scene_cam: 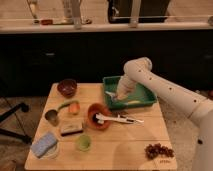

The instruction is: Place towel in tray

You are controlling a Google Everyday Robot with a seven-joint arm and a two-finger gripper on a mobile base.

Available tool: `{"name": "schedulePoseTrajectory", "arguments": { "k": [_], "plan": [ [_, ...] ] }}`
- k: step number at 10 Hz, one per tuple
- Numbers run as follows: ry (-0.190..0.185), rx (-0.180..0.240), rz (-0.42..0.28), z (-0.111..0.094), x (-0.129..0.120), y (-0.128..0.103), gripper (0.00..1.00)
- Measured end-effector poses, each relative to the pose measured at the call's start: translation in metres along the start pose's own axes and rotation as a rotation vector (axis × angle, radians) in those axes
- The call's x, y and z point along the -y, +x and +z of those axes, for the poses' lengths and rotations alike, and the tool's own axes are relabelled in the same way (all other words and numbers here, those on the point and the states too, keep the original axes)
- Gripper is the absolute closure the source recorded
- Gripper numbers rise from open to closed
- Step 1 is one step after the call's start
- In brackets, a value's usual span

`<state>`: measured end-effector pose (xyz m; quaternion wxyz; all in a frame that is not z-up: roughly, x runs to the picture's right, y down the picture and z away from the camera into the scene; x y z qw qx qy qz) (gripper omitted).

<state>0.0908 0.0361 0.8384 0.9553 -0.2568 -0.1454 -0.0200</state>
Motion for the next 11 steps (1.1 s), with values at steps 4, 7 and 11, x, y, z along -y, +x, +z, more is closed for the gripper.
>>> {"name": "schedulePoseTrajectory", "arguments": {
  "k": [4, 7, 11],
  "plan": [
    [0.025, 0.012, 0.017, 0.004, 0.018, 0.014, 0.99],
    [0.028, 0.021, 0.024, 0.009, 0.026, 0.019, 0.99],
    [0.030, 0.039, 0.040, 0.013, 0.034, 0.032, 0.99]
  ]
}}
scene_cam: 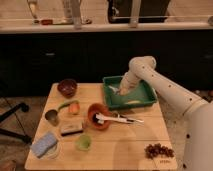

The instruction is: Place towel in tray

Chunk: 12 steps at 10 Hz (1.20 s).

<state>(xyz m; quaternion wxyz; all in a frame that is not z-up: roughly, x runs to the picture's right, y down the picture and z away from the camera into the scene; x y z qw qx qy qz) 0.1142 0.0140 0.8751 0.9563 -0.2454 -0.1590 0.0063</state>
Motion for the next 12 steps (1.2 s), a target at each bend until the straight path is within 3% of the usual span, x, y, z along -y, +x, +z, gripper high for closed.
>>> {"name": "schedulePoseTrajectory", "arguments": {
  "k": [4, 5, 6, 8, 12],
  "plan": [
    [-0.001, 0.017, 0.015, 0.002, 0.008, 0.012, 0.98],
    [-0.001, 0.020, 0.017, 0.002, 0.009, 0.014, 0.92],
    [-0.002, 0.023, 0.019, 0.001, 0.011, 0.018, 0.78],
    [-0.003, 0.029, 0.026, 0.001, 0.013, 0.024, 0.65],
    [-0.003, 0.035, 0.035, 0.001, 0.017, 0.032, 0.59]
  ]
}}
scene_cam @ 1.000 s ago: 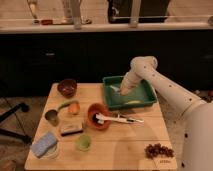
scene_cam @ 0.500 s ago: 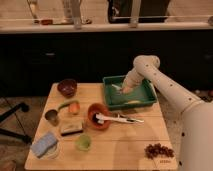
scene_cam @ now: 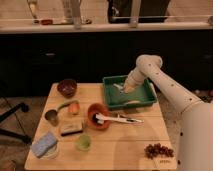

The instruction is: Place towel in tray

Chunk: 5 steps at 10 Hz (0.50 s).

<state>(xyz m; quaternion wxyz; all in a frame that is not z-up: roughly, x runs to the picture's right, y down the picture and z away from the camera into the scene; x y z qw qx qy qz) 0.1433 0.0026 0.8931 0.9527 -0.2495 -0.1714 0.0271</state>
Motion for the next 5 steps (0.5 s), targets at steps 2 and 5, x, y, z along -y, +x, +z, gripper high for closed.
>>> {"name": "schedulePoseTrajectory", "arguments": {
  "k": [2, 5],
  "plan": [
    [-0.001, 0.002, 0.001, -0.0001, 0.0015, 0.0018, 0.54],
    [-0.002, 0.005, 0.003, -0.0005, 0.0040, 0.0055, 0.60]
  ]
}}
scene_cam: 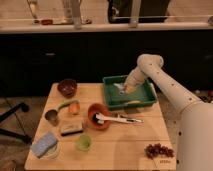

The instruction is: Place towel in tray

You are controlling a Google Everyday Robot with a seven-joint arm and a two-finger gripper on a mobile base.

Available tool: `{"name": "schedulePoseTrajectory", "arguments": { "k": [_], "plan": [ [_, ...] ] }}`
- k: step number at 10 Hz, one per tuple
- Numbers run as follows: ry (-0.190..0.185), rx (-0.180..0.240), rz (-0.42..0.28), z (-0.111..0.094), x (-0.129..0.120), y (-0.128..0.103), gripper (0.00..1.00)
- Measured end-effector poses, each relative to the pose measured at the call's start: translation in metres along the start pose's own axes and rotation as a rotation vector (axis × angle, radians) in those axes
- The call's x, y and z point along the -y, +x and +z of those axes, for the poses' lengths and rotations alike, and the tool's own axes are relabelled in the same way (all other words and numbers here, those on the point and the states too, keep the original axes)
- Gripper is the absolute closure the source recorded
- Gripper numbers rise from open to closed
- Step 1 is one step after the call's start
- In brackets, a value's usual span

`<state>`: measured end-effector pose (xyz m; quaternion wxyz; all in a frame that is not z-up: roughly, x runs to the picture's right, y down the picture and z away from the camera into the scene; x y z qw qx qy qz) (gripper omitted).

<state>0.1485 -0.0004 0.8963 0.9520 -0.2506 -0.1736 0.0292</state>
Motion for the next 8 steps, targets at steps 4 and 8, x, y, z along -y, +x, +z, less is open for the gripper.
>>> {"name": "schedulePoseTrajectory", "arguments": {
  "k": [4, 8],
  "plan": [
    [-0.001, 0.006, 0.005, -0.0016, 0.0035, 0.0063, 0.32],
    [0.001, 0.008, 0.010, -0.0034, 0.0059, 0.0108, 0.22]
  ]
}}
